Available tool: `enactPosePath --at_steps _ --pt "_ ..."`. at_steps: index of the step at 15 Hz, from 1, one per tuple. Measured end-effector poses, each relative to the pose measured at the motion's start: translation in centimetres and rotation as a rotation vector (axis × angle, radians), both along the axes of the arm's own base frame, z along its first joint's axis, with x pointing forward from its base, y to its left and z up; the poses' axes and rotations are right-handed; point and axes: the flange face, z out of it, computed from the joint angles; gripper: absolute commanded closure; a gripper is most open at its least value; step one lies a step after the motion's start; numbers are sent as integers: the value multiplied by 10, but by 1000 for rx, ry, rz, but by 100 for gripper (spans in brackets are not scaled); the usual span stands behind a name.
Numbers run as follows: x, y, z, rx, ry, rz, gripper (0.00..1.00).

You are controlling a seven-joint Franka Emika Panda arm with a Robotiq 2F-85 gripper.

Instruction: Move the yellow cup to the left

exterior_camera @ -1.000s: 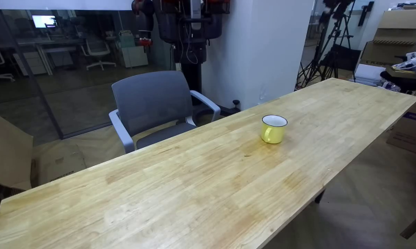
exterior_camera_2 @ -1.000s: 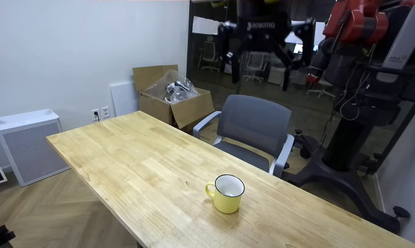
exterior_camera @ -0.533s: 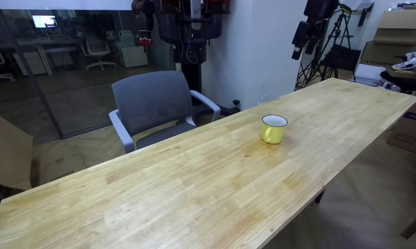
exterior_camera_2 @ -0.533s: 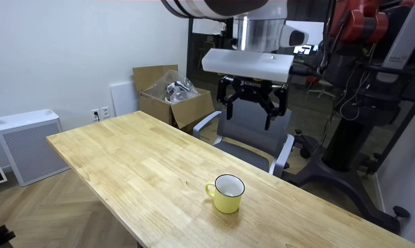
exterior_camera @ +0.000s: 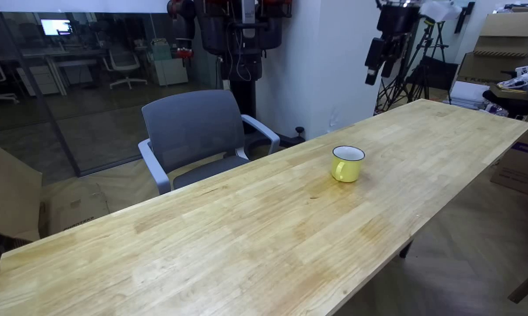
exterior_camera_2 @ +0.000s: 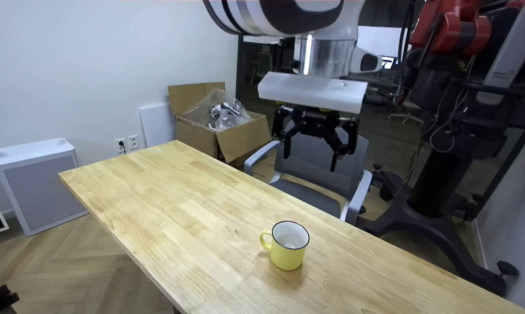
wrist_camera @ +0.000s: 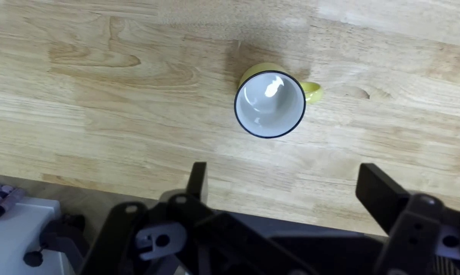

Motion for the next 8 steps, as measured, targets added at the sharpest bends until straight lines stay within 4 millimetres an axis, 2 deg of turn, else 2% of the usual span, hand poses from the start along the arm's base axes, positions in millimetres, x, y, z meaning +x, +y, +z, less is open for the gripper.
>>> enactPosePath --at_steps 8 --pt "65 26 -100 74 219 75 0"
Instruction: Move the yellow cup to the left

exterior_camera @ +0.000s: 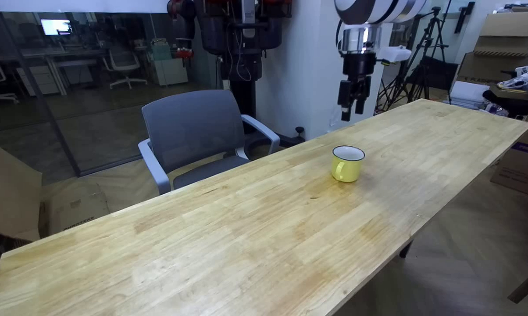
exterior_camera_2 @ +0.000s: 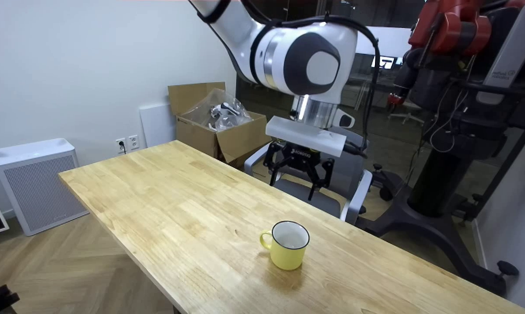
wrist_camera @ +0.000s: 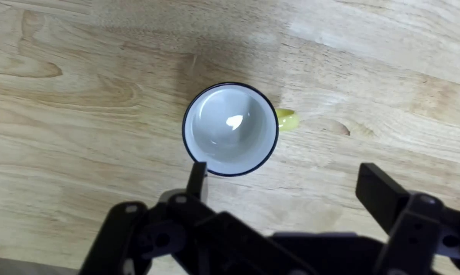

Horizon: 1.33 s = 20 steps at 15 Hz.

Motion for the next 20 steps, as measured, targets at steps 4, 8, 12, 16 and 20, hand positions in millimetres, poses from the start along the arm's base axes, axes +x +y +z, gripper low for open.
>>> enactPosePath --at_steps 4,8,12,16,20 --pt "24 4 -36 -42 42 31 0" --pt "36 12 -55 -99 21 18 0" --pt "37 12 -55 -101 20 18 0" --pt "32 32 -77 -73 13 36 0" --pt "18 45 -107 -63 -16 37 0"
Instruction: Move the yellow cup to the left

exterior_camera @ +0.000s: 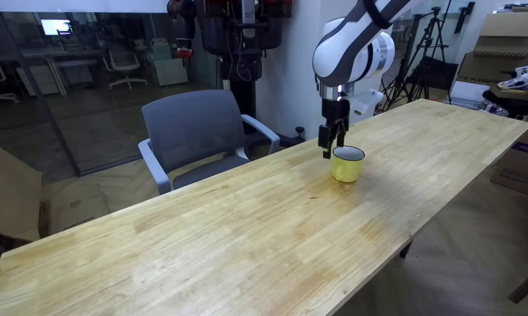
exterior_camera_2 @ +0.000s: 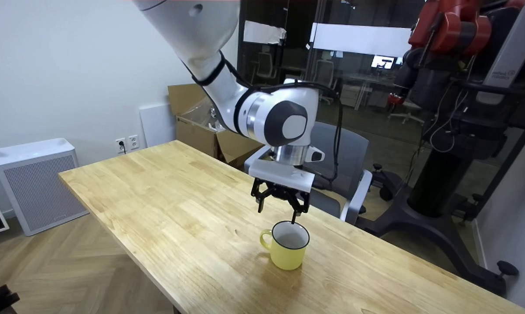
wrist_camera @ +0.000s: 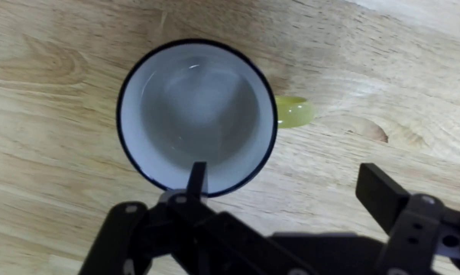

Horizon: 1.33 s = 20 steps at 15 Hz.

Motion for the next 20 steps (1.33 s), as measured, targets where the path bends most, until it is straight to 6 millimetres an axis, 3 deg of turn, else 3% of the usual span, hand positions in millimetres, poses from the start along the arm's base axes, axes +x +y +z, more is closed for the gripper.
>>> enactPosePath --at_steps 6,7,8,15,16,20 --pt "-20 -4 -25 5 -41 -56 0" --pt "-24 -5 -29 11 -39 -66 25" --pt "-27 -7 -32 14 -34 -72 26" --pt "-34 -11 -37 17 -45 -84 74" --pt "-33 -10 -36 18 -49 -82 79" --pt "-34 -9 -36 18 -55 -80 80"
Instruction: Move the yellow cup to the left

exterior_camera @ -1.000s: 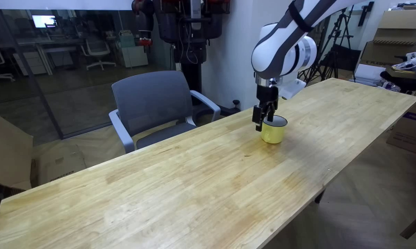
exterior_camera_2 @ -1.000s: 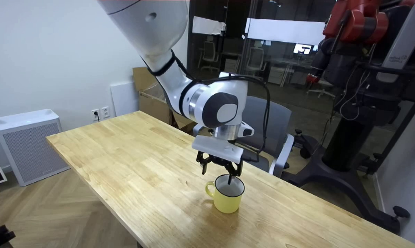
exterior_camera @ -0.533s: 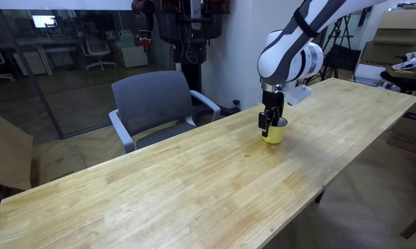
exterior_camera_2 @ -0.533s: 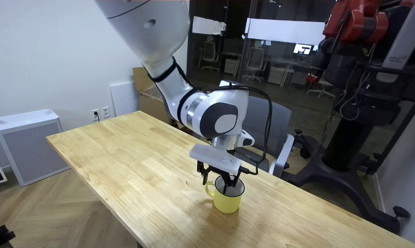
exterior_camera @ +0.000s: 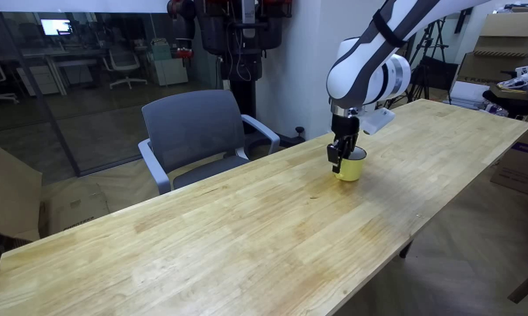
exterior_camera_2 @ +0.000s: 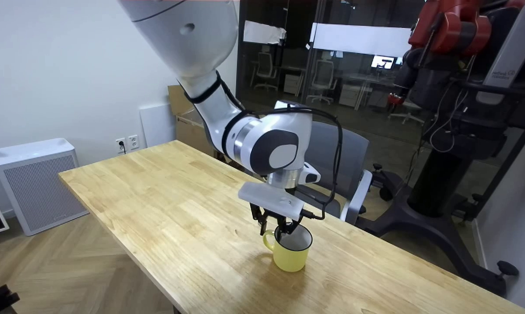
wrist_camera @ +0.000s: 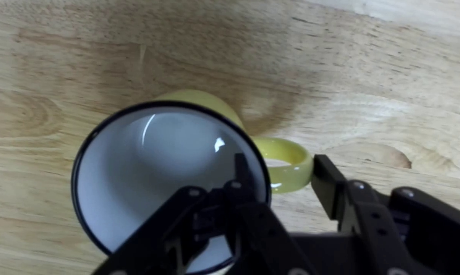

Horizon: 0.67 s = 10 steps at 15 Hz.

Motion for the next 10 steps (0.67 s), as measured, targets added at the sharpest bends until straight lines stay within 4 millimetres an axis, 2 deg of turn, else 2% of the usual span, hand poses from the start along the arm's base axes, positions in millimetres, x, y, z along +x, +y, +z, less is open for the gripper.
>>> enactPosePath --at_steps 7,10 --pt "0 2 0 2 -2 13 80" --pt "3 16 1 17 -6 60 80"
